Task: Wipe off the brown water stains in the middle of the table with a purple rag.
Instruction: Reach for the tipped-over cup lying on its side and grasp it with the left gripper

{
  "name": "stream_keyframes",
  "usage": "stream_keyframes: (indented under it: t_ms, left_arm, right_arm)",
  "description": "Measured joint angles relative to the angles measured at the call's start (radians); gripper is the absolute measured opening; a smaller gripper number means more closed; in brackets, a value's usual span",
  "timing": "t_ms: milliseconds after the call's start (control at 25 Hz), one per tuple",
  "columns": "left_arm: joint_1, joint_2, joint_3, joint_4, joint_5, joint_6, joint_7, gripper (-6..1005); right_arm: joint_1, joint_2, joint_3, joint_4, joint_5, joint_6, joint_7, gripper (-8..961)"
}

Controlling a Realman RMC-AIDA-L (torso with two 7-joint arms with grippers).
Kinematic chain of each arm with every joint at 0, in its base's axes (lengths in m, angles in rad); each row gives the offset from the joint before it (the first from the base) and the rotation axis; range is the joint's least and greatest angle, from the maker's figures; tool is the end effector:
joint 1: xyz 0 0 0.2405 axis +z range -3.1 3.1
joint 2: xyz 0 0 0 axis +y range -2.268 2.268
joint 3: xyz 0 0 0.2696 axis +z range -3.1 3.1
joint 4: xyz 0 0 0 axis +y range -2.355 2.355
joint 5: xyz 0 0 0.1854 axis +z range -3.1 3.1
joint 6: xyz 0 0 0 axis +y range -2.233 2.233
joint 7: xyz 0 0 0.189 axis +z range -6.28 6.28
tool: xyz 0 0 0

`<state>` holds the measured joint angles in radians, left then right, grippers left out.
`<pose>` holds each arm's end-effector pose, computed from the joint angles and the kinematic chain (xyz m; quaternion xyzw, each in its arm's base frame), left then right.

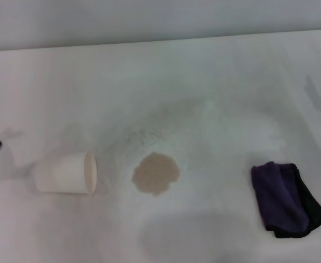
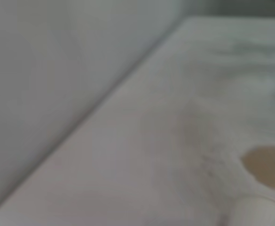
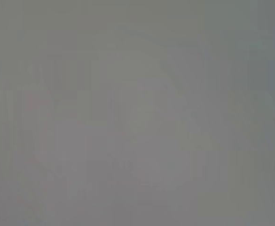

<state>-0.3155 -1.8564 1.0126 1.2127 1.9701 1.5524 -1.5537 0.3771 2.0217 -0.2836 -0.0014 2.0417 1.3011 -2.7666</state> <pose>-0.2825 0.3241 0.0616 -0.9740 -0.0923 -0.0237 0.2053 0.3707 0.3394 0.0511 -0.6356 0.2702 0.3182 0.6494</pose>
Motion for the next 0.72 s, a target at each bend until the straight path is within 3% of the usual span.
stream_keyframes:
  t_ms: [320, 560, 720]
  left_arm:
    - [-0.082, -0.036, 0.018, -0.008, 0.173, 0.078, 0.050, 876]
    - [-0.110, -0.105, 0.016, -0.035, 0.263, 0.071, 0.169, 876]
    - [-0.123, -0.129, 0.018, -0.053, 0.289, 0.064, 0.213, 876]
  right_arm:
    - [-0.001, 0.001, 0.000, 0.025, 0.000, 0.005, 0.000, 848]
    - [-0.003, 0.002, 0.000, 0.036, 0.000, 0.022, 0.000, 847]
    - [-0.006, 0.002, 0.000, 0.039, 0.000, 0.040, 0.001, 846]
